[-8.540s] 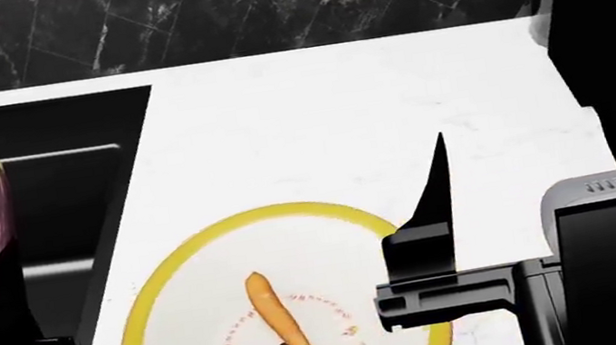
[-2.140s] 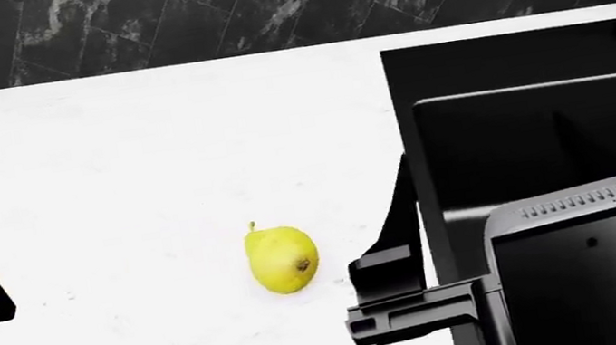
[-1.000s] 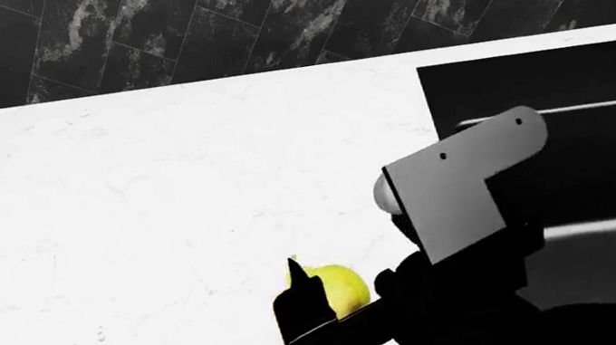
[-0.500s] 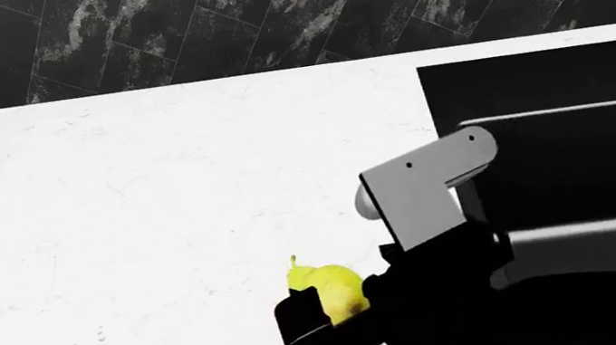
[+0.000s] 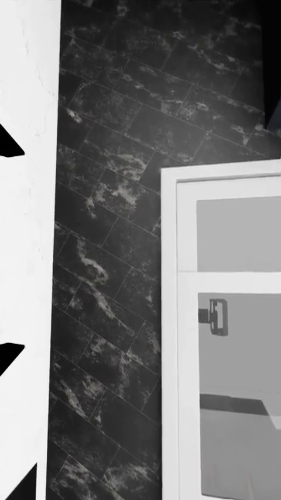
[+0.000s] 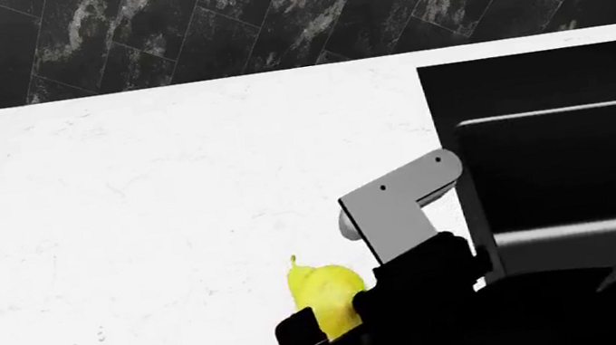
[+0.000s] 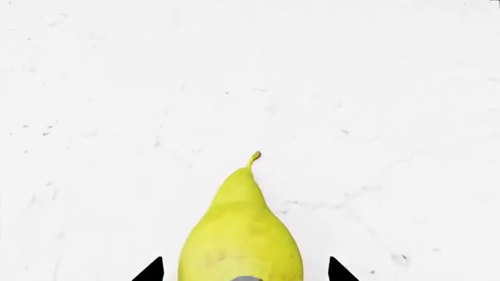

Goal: There is a mixed pile of frozen fruits and vegetables on the counter. Locate all the frozen vegetables and place the items in a bowl on the counter. Take all the frozen fruits and defrost them in a running sink.

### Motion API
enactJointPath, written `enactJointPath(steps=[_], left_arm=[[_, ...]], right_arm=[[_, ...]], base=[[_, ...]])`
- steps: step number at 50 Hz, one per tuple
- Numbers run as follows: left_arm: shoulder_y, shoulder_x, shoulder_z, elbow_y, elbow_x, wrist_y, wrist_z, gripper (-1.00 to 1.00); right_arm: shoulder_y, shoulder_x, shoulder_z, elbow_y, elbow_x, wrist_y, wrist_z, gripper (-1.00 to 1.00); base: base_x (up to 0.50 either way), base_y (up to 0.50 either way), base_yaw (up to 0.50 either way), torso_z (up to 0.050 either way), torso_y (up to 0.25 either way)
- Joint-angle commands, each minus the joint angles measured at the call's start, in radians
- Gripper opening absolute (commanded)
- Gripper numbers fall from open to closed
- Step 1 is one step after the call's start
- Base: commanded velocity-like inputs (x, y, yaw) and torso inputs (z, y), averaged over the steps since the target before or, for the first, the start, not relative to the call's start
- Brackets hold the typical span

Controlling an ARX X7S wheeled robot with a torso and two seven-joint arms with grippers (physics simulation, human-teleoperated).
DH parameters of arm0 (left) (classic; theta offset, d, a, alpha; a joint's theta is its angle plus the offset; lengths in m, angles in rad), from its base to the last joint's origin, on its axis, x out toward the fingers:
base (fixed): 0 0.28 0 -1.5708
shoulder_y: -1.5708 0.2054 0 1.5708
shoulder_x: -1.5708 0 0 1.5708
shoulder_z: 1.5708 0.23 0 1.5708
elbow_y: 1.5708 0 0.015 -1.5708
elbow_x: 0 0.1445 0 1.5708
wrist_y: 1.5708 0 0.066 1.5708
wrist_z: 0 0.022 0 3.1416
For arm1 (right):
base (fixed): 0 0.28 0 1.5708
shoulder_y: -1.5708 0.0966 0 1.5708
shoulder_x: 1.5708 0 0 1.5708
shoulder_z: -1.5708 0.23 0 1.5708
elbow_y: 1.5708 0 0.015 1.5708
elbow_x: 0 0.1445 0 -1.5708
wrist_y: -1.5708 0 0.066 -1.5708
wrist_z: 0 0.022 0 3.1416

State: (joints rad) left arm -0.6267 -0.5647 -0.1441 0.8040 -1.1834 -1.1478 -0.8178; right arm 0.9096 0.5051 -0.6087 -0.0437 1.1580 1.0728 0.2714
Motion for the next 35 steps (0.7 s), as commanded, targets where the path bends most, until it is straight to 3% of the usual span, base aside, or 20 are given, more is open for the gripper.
enactJointPath(steps=[1, 20, 21, 35], left_arm=[[0.024, -0.005, 0.013, 0.000, 0.048, 0.045, 0.028, 1.00], [0.039, -0.001, 0.048, -0.010, 0.097, 0.076, 0.044, 1.00], [0.024, -0.007, 0.036, -0.013, 0.070, 0.062, 0.033, 1.00], [0.045, -0.018, 0.052, 0.000, 0.057, 0.057, 0.038, 1.00]], right_arm=[[-0.001, -0.028, -0.046, 0.059, -0.048, -0.028, -0.073, 1.00], [0.058, -0.071, -0.184, 0.186, -0.230, -0.133, -0.200, 1.00], [0.055, -0.066, -0.188, 0.169, -0.238, -0.145, -0.200, -1.00], [0.034, 0.027, -0.105, -0.107, -0.155, -0.089, -0.040, -1.00]], base=[[0.00, 0.00, 0.00, 0.000, 0.000], [0.00, 0.00, 0.00, 0.000, 0.000], [0.00, 0.00, 0.00, 0.000, 0.000], [0.00, 0.00, 0.00, 0.000, 0.000]])
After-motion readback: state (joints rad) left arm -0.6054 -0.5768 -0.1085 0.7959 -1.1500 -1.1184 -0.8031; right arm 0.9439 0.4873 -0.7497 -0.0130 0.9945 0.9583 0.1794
